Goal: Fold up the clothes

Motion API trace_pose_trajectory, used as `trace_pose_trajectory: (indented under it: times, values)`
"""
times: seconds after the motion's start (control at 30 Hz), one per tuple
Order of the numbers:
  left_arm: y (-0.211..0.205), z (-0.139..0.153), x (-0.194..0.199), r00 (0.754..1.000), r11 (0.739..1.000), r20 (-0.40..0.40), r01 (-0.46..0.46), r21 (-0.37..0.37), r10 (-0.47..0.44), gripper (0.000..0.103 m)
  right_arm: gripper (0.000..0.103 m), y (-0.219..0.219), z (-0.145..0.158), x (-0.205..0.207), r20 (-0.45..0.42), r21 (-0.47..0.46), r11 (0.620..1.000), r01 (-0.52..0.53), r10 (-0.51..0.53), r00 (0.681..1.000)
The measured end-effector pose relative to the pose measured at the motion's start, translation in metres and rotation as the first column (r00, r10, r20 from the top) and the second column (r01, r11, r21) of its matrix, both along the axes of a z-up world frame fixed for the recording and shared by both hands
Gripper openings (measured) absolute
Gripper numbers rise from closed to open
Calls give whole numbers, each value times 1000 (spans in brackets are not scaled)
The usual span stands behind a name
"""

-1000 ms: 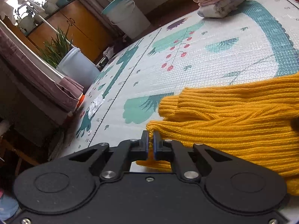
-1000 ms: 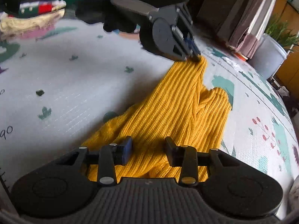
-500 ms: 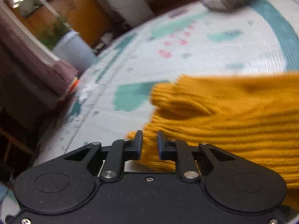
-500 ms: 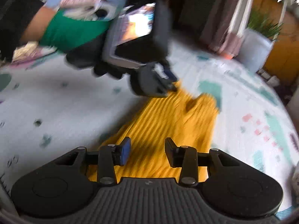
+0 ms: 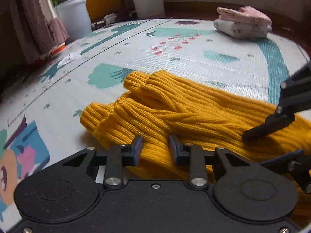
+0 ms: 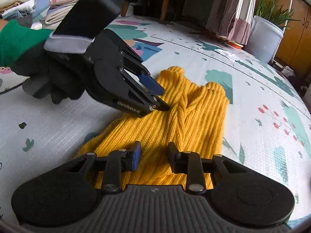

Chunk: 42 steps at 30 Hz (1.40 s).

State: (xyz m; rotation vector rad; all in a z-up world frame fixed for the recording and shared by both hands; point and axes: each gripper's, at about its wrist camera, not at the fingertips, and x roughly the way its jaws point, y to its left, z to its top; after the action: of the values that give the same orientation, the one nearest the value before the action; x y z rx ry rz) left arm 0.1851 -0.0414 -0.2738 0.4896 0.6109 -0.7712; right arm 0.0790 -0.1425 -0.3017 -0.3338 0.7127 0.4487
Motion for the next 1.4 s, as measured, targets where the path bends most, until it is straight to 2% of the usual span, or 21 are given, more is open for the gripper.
trace_pose_trajectory:
  times: [0.13, 0.17, 0.27, 0.33, 0.4, 0.43, 0.5, 0.63, 0.73, 0.83, 0.9, 1.0, 1.13, 1.23, 1.33, 1.4]
  values:
    - [-5, 7, -3, 1000, 999, 6, 5, 48, -6, 29, 32, 5, 1, -2, 8, -27, 999, -22, 22, 1000]
    - [-3, 15, -3, 1000, 999, 5, -5, 43, 5, 29, 32, 6, 6, -4, 18, -38, 999, -29, 30, 999]
    - [3, 33, -9, 1000, 999, 22, -8, -33, 8, 30, 31, 0, 24, -18, 134, -26, 999, -43, 46, 990]
    - [0, 32, -12, 1000, 999, 10, 12, -47, -11, 30, 31, 0, 21, -18, 114, -37, 997, -61, 65, 991]
    - [-6, 15, -15, 999, 1000, -26, 27, -13, -28, 29, 31, -3, 7, -12, 19, -21, 998, -56, 57, 998]
    - [-8, 7, -18, 999, 999, -28, 35, 5, -35, 29, 31, -5, 5, -11, 8, -3, 999, -53, 53, 999]
    - [-11, -3, -28, 998, 999, 31, 47, 26, -47, 29, 32, -5, 2, -8, -7, -1, 998, -70, 70, 998]
    - [-15, 12, -27, 999, 997, 19, 33, 63, -35, 30, 33, -2, 8, -1, -30, -47, 985, -168, 167, 986]
    - [-5, 33, -37, 998, 1000, 51, 21, 7, -21, 30, 32, -16, 31, 7, -56, -25, 966, -255, 254, 966]
    - [3, 48, -54, 996, 998, 87, 25, -60, -19, 30, 32, -39, 51, 12, -85, -88, 921, -380, 373, 924]
    - [0, 47, -74, 990, 996, 139, 46, -74, -35, 30, 32, -55, 63, 9, -115, -123, 895, -429, 417, 902]
    - [-10, 33, -92, 989, 992, 104, 108, -65, -101, 30, 32, -77, 79, 0, -150, -165, 849, -502, 482, 863]
    - [-24, 4, -96, 993, 993, 40, 107, 40, -108, 28, 33, -91, 84, -25, -169, -189, 785, -590, 566, 807]
    - [-22, 5, -87, 992, 991, 4, 130, 38, -130, 28, 33, -93, 68, -39, -179, -202, 771, -605, 578, 796]
    - [-24, 14, -91, 987, 983, 13, 160, 93, -162, 29, 35, -95, 57, -48, -150, -190, 790, -582, 563, 813]
    - [-13, 31, -95, 987, 985, 13, 160, 67, -161, 29, 41, -100, 55, -58, -110, -185, 795, -578, 568, 816]
